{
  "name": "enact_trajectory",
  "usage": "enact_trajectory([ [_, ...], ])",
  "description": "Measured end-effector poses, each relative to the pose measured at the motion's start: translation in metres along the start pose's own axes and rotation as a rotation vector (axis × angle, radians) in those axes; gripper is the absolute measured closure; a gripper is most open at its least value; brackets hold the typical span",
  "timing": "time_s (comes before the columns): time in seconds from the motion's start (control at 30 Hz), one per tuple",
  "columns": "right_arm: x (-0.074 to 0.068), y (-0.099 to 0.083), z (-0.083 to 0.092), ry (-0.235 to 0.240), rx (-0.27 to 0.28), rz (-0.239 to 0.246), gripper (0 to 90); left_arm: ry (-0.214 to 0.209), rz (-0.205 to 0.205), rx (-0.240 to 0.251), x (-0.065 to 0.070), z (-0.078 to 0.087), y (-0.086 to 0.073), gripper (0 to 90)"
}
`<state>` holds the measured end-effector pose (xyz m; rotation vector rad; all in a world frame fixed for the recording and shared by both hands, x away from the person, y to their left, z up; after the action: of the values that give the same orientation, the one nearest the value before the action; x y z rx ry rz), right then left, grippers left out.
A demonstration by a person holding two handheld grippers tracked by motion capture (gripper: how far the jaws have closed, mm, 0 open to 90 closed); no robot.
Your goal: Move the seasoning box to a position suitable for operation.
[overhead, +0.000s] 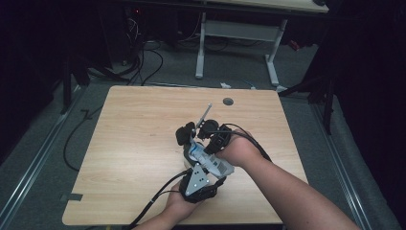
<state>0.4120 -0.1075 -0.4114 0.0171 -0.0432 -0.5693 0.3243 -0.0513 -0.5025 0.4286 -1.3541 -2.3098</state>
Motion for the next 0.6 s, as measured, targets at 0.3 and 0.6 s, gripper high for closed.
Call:
enact_trajectory([
  [0.3, -0.001, -0.002, 0.002, 0.009, 0.004, -0.001, 88.6, 0.007, -0.011, -0.022, -0.001, -0.001, -0.007, 51.9],
  [0.6, -0.002, -0.007, 0.005, 0.02, 0.013, -0.015, 88.5, 0.005, 0.01, -0.05, -0.005, -0.005, -0.017, 51.7],
])
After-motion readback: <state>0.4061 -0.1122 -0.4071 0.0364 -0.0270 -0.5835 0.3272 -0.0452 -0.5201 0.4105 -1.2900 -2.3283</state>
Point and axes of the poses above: each handheld gripper's, and its own axes: z roughly backward along the jaws, y roughly out of its top, x roughly to its right, the point moved 5 cm from there along -z, roughly forward along the jaws, and after that the axes turned 12 degrees about -x, right-handed, at the moved point
